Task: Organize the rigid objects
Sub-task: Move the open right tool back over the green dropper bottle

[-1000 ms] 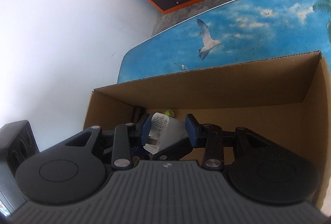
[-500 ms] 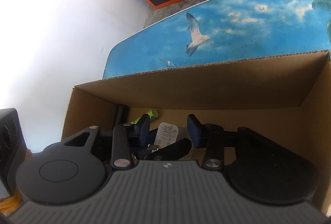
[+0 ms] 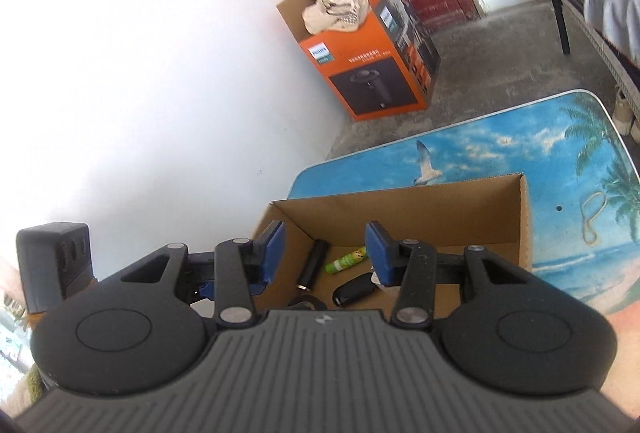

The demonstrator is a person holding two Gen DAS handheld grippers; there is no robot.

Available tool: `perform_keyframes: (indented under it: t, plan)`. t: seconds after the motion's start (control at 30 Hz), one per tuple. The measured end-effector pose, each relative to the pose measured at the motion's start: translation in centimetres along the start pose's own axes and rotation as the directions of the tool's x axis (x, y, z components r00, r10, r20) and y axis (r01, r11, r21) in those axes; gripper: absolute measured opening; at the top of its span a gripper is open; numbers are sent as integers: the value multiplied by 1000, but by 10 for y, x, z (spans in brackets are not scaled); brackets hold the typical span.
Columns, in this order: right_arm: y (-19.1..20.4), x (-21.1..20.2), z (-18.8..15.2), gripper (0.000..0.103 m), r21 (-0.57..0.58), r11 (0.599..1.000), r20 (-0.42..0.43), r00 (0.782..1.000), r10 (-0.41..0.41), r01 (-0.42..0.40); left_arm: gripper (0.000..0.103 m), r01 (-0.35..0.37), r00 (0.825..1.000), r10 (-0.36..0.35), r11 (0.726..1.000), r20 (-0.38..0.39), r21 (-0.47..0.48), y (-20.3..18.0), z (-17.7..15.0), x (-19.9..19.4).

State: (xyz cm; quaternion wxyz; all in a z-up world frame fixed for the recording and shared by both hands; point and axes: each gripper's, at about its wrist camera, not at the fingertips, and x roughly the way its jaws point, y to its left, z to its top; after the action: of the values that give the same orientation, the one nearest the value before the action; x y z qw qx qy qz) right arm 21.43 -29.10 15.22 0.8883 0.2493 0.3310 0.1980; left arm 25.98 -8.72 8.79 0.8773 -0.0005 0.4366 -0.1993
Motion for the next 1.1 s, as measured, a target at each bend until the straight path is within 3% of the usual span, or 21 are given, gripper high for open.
perform_keyframes:
  t: [0.17, 0.37, 0.67, 0.97, 1.1]
  plan:
    - [23, -57, -45, 48, -55, 997, 65, 996, 53, -50, 91, 10, 992, -11, 1000, 127, 6, -1, -57, -49]
    - [41, -74, -110, 49, -105, 994, 71, 997, 36, -28, 91, -19, 969, 14, 1000, 246, 18, -11, -129, -74]
    - [72, -17, -168, 50, -208, 978, -38, 998, -40, 31, 90, -60, 965, 37, 995, 260, 83, -25, -197, -39]
    - [91, 41, -179, 42, -306, 951, -137, 986, -96, 50, 64, -108, 964, 86, 991, 253, 75, -19, -223, 4]
    - [89, 55, -178, 35, -316, 947, -152, 982, -111, 58, 60, -107, 967, 87, 992, 240, 71, -14, -223, 17]
